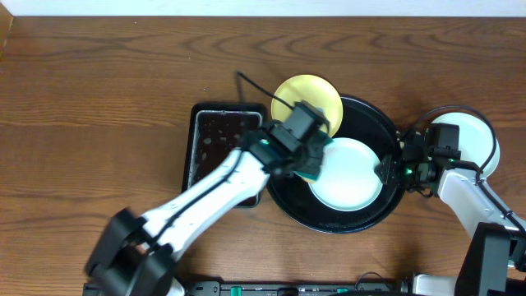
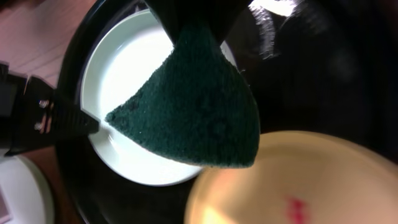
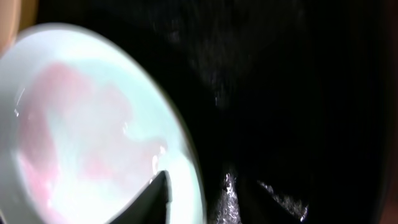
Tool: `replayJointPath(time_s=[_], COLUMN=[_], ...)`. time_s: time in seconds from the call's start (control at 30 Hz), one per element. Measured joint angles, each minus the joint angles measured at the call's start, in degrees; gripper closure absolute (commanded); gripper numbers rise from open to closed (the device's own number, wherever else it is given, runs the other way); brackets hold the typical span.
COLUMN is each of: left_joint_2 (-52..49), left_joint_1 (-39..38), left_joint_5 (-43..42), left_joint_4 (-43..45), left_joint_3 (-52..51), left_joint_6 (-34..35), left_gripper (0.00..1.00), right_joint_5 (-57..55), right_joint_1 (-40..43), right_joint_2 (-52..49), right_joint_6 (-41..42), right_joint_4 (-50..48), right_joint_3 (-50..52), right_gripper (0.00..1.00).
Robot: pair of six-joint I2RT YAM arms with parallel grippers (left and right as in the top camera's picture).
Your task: Clean dirty plates on tray and stack at the side
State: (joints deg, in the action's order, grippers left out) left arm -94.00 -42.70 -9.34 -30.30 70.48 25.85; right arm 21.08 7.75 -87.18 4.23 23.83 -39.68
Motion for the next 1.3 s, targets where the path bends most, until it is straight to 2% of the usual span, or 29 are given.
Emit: replayJointPath(time_s=[0.2, 0.3, 0.53, 0.77, 0.83, 0.97, 1.3], left_joint_2=[2.82, 2.82, 2.82, 2.82, 2.82, 2.82, 2.82], left_joint_1=[9.60, 15.10, 25.53, 27.41, 27.39, 27.39, 27.39], left_joint_5=[4.79, 5.95, 7.06, 7.17, 7.17, 7.17, 7.17], left_joint_4=[-10.73, -12.39, -12.31, -9.42, -8.83, -8.33, -8.22], left_joint_3=[0.00, -0.17, -3.52, -8.39, -9.51, -10.10, -10.10], left_joint_6=[-0.22, -0.26, -0.37, -0.37, -0.37, -0.37, -0.37], left_gripper=[0.92, 0.93, 0.92, 0.92, 0.92, 0.92, 0.92], right_joint_5=[-0.04, -0.04, -0.07, -0.09, -0.04, -0.44, -1.20], right_joint_1=[0.00, 0.00, -0.04, -2.29, -3.41, -4.13, -4.33], right_joint_2=[0.00, 0.00, -0.11, -4.81, -6.69, -8.68, -10.71], right_joint_6=[-0.04, -0.90, -3.37, -5.09, -5.77, -6.93, -7.72], right_joint_4=[-6.49, -10.71, -15.10, -15.34, -16.20, -17.25, -16.46], right_joint_3=[0.00, 0.00, 0.00, 0.00, -0.20, -1.55, -3.32], right_gripper=[0.44, 0.39, 0.39, 0.39, 0.41, 0.56, 0.77])
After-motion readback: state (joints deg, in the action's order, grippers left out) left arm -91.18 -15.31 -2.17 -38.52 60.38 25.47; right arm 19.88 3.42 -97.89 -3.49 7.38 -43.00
